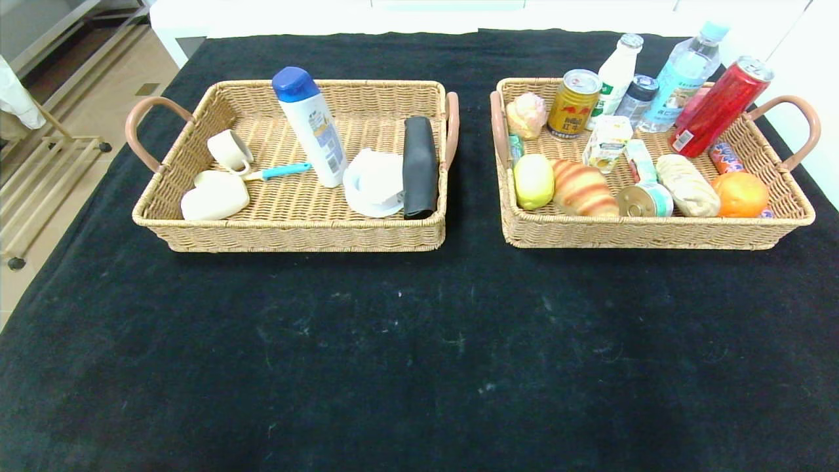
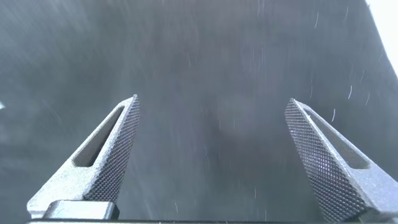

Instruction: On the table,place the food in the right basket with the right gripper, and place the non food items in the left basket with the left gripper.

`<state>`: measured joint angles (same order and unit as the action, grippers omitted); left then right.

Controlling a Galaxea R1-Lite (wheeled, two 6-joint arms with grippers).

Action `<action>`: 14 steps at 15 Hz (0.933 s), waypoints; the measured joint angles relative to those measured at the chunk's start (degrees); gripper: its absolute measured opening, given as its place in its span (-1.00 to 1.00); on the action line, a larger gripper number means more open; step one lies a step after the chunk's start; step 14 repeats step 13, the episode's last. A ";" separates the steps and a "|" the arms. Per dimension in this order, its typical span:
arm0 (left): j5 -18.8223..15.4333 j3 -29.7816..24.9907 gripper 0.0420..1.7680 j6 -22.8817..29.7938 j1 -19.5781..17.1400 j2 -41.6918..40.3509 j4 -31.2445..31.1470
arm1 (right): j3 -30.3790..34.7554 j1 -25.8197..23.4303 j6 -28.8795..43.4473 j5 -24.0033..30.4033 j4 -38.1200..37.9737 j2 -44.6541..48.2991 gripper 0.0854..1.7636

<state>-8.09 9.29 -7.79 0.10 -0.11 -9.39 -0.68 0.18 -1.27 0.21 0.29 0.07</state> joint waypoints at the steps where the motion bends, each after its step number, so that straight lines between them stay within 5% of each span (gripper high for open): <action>1: 1.49 -1.55 0.94 0.00 0.00 0.00 0.10 | 0.28 -0.02 -0.10 -0.50 -0.48 0.00 0.92; 4: 5.56 -5.16 0.94 0.30 0.01 0.00 1.56 | 0.61 -0.02 0.15 -0.76 -0.51 0.00 0.92; 14: 8.30 -6.55 0.94 7.44 0.00 0.01 2.45 | 0.68 0.00 0.09 -0.72 -0.51 0.00 0.92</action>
